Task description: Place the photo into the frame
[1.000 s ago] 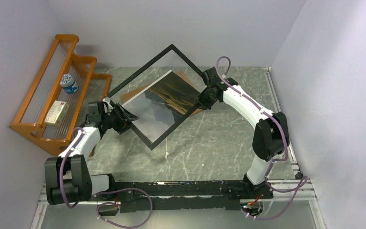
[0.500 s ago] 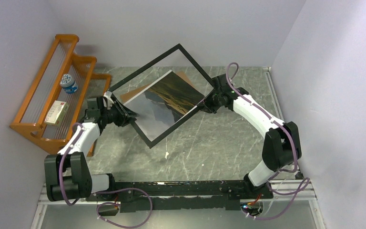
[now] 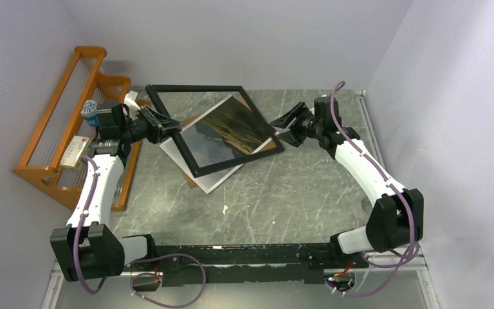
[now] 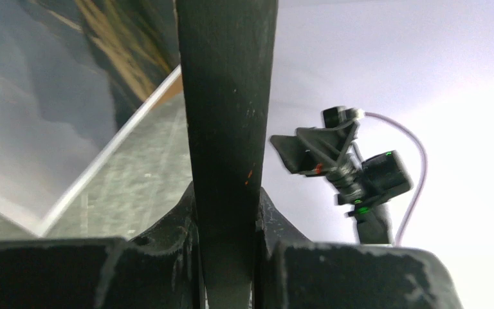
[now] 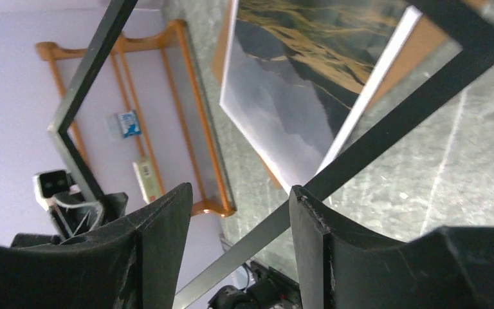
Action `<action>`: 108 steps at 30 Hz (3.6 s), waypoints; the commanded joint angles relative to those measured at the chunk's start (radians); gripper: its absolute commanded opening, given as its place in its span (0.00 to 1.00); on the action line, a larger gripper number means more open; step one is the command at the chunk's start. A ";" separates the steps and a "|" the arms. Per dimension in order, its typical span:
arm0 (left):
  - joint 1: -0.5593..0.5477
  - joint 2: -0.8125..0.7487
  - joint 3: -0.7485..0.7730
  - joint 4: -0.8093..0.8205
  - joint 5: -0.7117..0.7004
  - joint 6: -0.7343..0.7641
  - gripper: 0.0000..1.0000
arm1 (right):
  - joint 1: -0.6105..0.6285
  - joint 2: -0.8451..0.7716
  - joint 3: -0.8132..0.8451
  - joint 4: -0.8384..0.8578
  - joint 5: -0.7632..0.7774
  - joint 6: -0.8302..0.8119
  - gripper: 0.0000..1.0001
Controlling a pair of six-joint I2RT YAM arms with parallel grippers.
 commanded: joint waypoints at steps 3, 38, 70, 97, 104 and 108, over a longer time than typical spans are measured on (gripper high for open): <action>0.003 -0.018 0.069 0.133 0.080 -0.045 0.03 | -0.018 -0.038 0.052 0.110 -0.099 -0.057 0.61; 0.002 0.129 0.309 -0.135 0.136 -0.137 0.03 | 0.633 -0.102 -0.186 0.548 0.448 -1.844 0.75; 0.014 0.120 0.447 -0.074 0.131 -0.162 0.87 | 0.659 -0.230 -0.163 0.714 0.483 -1.870 0.00; 0.032 0.044 0.653 -0.380 -0.092 0.308 0.94 | 0.471 -0.185 0.161 0.580 0.476 -0.914 0.00; 0.033 0.044 0.480 -0.419 -0.224 0.376 0.94 | 0.311 -0.190 0.164 0.380 0.417 -0.424 0.00; 0.033 0.070 0.364 -0.407 -0.215 0.397 0.93 | 0.223 -0.198 0.063 0.356 0.334 -0.209 0.00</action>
